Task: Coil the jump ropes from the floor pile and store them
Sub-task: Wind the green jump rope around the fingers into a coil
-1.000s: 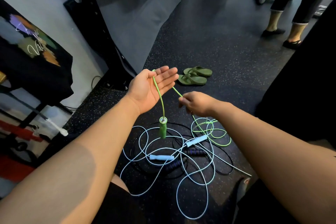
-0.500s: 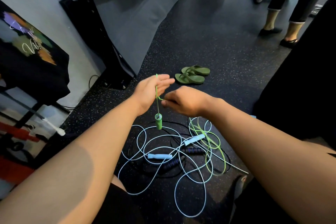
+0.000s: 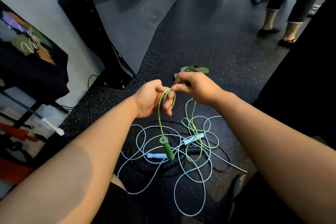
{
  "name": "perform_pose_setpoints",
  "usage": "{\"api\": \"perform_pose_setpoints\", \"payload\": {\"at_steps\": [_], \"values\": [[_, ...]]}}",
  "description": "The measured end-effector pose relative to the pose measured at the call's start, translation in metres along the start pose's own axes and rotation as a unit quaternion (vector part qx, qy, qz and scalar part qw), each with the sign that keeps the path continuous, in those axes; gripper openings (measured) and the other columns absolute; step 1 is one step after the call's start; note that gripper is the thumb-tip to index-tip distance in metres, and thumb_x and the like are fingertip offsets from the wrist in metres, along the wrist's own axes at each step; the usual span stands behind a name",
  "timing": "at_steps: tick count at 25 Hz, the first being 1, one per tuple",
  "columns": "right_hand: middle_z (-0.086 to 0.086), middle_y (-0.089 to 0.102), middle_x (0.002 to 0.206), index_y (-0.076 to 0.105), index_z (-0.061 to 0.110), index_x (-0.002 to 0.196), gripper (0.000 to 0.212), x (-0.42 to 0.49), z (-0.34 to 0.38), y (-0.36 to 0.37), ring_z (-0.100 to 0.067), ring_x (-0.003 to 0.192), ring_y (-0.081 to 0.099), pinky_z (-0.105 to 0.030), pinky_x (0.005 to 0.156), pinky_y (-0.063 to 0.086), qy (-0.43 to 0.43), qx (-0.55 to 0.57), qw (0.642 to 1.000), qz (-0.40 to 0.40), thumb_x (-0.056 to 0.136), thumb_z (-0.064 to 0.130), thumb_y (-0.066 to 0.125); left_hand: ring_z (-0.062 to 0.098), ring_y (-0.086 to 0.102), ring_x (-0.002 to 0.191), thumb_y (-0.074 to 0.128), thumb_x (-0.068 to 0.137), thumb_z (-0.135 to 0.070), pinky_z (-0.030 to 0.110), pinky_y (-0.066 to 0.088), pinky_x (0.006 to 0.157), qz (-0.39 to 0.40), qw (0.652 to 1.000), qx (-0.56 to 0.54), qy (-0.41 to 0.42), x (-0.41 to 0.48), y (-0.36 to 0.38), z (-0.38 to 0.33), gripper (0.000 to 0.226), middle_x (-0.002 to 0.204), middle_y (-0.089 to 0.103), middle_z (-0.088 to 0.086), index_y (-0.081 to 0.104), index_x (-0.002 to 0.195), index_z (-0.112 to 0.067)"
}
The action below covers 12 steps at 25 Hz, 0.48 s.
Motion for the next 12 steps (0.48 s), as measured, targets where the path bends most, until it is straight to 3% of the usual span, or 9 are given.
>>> {"api": "perform_pose_setpoints", "payload": {"at_steps": [3, 6, 9, 12], "values": [[0.004, 0.051, 0.067, 0.056, 0.013, 0.082, 0.029, -0.005, -0.014, 0.011, -0.009, 0.06, 0.045, -0.031, 0.062, 0.039, 0.072, 0.036, 0.997, 0.007, 0.101, 0.036, 0.052, 0.03, 0.059, 0.051, 0.017, 0.091, -0.021, 0.032, 0.053, 0.063, -0.006, 0.997, -0.068, 0.032, -0.004, 0.001, -0.009, 0.039, 0.05, 0.052, 0.008, 0.049, 0.073, -0.008], [0.006, 0.052, 0.061, 0.053, 0.023, 0.076, 0.034, -0.011, -0.021, 0.023, -0.004, 0.054, 0.047, -0.026, 0.061, 0.038, 0.13, 0.085, 0.988, 0.007, 0.105, 0.036, 0.041, 0.03, 0.068, 0.059, 0.032, 0.082, -0.021, 0.031, 0.059, 0.067, -0.004, 0.981, -0.187, 0.06, -0.008, 0.003, -0.02, 0.039, 0.06, 0.065, 0.012, 0.065, 0.071, -0.005], [0.001, 0.053, 0.055, 0.057, 0.022, 0.077, 0.038, -0.017, -0.029, 0.044, -0.012, 0.049, 0.049, -0.029, 0.055, 0.041, 0.187, 0.162, 0.969, 0.022, 0.106, 0.036, 0.037, 0.034, 0.074, 0.089, 0.035, 0.076, -0.023, 0.038, 0.06, 0.086, 0.017, 0.954, -0.273, 0.119, -0.009, 0.002, -0.033, 0.043, 0.09, 0.076, 0.017, 0.073, 0.087, -0.004], [-0.005, 0.058, 0.058, 0.059, 0.018, 0.083, 0.035, -0.024, -0.031, 0.069, -0.021, 0.052, 0.054, -0.03, 0.056, 0.043, 0.211, 0.147, 0.959, 0.121, 0.106, 0.034, 0.038, 0.035, 0.064, 0.121, 0.034, 0.077, -0.025, 0.041, 0.046, 0.109, 0.008, 0.934, -0.312, 0.174, -0.009, -0.013, -0.042, 0.05, 0.122, 0.07, 0.019, 0.062, 0.113, -0.004]]}}
Point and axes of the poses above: each hand's wrist, its own x-axis towards the middle knuckle, its own y-axis out of the palm, z = x × y, the point moved 7 cm from there along x, towards the middle knuckle
